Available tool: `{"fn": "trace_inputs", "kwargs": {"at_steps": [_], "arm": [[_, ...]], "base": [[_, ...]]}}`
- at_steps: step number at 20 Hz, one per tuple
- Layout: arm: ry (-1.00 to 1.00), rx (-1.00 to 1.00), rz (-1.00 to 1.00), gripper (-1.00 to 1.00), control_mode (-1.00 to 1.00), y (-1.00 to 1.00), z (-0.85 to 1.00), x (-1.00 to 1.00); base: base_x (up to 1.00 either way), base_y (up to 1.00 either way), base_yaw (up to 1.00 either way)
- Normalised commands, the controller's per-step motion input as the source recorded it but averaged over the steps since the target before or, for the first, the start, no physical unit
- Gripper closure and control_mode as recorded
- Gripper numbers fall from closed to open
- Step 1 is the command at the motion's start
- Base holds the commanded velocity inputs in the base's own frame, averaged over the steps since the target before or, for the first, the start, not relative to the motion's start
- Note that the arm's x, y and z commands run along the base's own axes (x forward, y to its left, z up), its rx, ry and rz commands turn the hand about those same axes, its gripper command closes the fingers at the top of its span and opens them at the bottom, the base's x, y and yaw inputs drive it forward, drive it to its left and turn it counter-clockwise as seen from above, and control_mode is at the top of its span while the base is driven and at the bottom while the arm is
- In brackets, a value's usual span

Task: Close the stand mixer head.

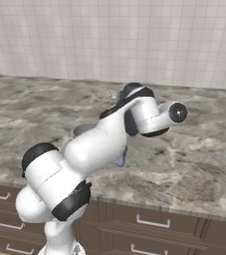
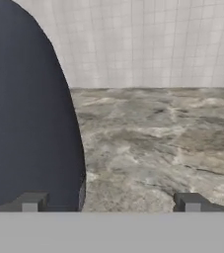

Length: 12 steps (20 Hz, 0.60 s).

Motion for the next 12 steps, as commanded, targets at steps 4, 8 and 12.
{"fn": "trace_inputs", "kwargs": {"at_steps": [4,8,12], "arm": [[0.00,-0.15,0.00,-1.00,-1.00,0.28,-0.02,0.92],[0.00,-0.05,0.10,-1.00,-1.00,0.66,0.00,0.56],[0.09,0.01,0.34,-1.00,-1.00,1.00,0.00,0.47]], "base": [[0.00,0.00,0.00],[0.00,0.00,0.00],[0.00,0.00,0.00]]}}
